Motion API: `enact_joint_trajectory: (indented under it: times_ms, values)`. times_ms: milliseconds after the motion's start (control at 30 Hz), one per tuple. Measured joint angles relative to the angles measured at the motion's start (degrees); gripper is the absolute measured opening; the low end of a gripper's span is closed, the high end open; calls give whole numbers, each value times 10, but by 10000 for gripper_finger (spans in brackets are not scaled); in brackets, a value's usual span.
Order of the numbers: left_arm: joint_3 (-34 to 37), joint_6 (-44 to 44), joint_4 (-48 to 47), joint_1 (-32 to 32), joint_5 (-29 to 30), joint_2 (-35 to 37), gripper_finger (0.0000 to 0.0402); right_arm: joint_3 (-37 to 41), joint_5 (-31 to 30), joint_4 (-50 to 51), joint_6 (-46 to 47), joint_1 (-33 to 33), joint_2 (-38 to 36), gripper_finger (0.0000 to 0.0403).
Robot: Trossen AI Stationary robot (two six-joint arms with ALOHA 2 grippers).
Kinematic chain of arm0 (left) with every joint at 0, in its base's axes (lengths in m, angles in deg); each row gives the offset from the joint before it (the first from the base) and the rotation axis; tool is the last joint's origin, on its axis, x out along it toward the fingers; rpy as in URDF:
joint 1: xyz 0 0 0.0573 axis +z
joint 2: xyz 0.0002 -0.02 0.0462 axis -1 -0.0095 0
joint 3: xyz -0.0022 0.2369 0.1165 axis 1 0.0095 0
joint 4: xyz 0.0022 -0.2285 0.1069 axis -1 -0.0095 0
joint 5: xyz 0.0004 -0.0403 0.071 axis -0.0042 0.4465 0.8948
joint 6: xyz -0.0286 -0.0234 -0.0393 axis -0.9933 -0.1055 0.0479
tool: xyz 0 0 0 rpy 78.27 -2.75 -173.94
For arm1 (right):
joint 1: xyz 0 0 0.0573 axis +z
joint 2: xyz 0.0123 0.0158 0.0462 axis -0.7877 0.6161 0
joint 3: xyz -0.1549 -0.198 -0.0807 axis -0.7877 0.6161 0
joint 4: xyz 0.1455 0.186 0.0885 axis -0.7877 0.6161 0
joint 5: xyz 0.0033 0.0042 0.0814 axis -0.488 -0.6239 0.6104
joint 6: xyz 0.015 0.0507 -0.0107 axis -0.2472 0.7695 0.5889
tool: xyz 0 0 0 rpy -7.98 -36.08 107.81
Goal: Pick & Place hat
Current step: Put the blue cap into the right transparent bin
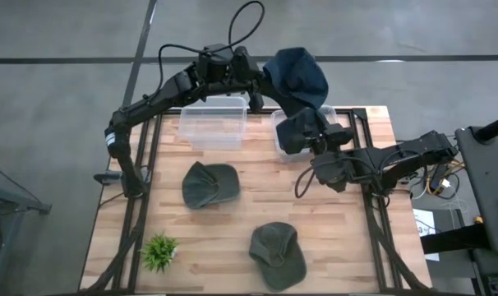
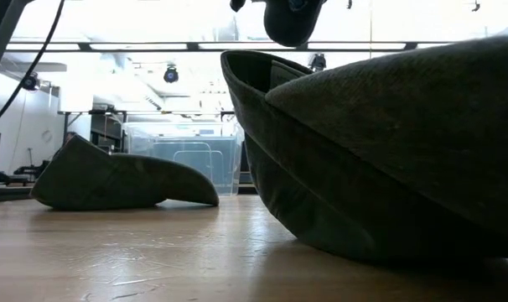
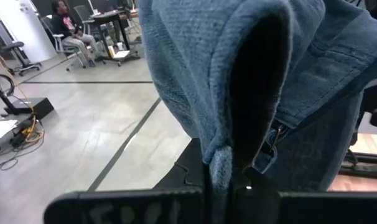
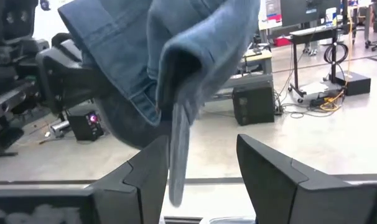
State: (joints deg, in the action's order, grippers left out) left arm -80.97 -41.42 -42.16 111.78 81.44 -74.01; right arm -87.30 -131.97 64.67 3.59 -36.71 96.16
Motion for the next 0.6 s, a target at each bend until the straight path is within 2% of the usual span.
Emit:
enact_joint_trajectory:
  times_ms: [333,600]
  values:
    - [7,-2,2,-6,0,0,5,0,19,0,31,-13,1,182]
    - [7,0,4,-39,-13,0,5,0,20,0,30,-35,1,182]
